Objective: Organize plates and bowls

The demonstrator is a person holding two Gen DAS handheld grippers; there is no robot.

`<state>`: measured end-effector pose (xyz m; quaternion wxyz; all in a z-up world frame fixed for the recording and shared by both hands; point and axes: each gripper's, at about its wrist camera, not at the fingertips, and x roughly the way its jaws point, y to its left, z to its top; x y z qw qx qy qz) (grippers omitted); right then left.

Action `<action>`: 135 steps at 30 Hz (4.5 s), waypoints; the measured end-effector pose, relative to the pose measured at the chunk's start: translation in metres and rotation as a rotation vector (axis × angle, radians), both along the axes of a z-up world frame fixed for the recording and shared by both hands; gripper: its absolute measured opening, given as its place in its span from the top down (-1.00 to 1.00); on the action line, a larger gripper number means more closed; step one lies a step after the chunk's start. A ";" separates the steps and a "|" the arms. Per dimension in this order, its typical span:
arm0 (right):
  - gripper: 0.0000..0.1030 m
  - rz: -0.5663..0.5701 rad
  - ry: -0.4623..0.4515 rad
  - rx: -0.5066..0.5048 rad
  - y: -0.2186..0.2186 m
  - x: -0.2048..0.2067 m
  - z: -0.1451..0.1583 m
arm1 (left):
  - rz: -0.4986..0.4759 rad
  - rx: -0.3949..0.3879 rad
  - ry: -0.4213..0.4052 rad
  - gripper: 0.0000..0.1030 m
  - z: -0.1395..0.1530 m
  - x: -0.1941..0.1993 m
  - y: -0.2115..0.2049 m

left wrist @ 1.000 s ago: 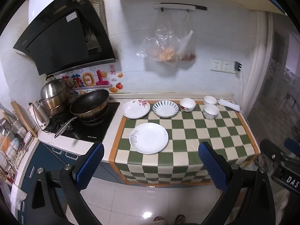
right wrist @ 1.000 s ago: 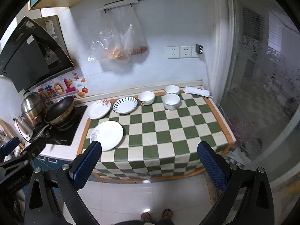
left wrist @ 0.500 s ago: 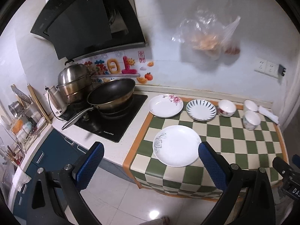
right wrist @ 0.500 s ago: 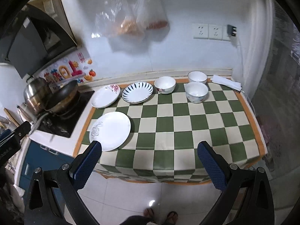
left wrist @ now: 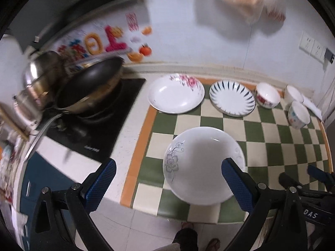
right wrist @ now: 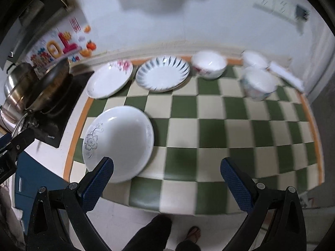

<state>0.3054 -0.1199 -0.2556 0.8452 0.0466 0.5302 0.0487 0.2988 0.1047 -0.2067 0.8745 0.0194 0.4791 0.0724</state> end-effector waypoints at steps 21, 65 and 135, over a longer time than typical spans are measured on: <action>-0.11 -0.029 0.373 0.300 0.037 0.126 -0.166 | -0.094 -0.266 0.491 -0.15 -0.174 0.112 0.063; 0.70 -0.041 0.354 0.350 -0.170 0.126 -0.172 | -0.215 -0.231 0.527 0.43 -0.179 0.139 -0.146; 0.73 0.288 0.325 0.340 0.077 0.384 -0.127 | 0.102 -0.324 0.268 0.46 -0.108 0.205 0.093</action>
